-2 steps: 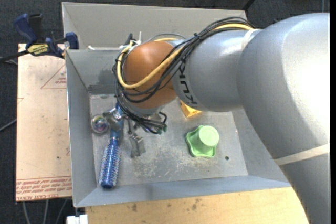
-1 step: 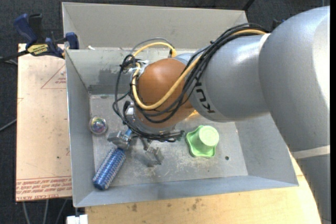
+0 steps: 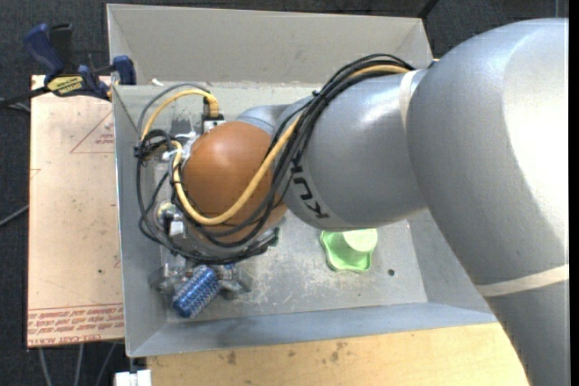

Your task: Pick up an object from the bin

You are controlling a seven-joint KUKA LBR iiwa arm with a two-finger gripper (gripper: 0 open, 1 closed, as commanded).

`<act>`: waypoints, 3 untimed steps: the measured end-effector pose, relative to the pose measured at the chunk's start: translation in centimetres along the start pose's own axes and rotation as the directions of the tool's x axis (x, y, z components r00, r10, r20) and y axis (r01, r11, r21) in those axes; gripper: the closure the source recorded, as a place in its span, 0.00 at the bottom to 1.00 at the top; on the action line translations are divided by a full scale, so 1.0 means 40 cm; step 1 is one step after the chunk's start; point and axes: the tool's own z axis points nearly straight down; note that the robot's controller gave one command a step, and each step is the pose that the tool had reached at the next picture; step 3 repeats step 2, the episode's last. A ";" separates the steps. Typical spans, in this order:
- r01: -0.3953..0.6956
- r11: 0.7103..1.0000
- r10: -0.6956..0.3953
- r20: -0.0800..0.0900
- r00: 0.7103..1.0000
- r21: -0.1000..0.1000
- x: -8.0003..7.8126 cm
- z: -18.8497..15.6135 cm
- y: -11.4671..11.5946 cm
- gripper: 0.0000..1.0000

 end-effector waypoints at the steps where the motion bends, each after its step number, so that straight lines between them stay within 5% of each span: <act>1: 0.000 1.000 0.000 0.004 1.000 -0.005 -0.003 0.005 0.006 1.00; 2: 0.006 1.000 -0.006 0.008 1.000 0.003 -0.003 -0.361 -0.001 1.00; 3: 0.006 1.000 -0.006 0.008 1.000 0.003 -0.003 -0.361 -0.001 1.00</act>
Offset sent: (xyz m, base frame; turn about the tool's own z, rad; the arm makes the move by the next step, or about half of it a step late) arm 0.0000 0.0000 0.0000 0.0000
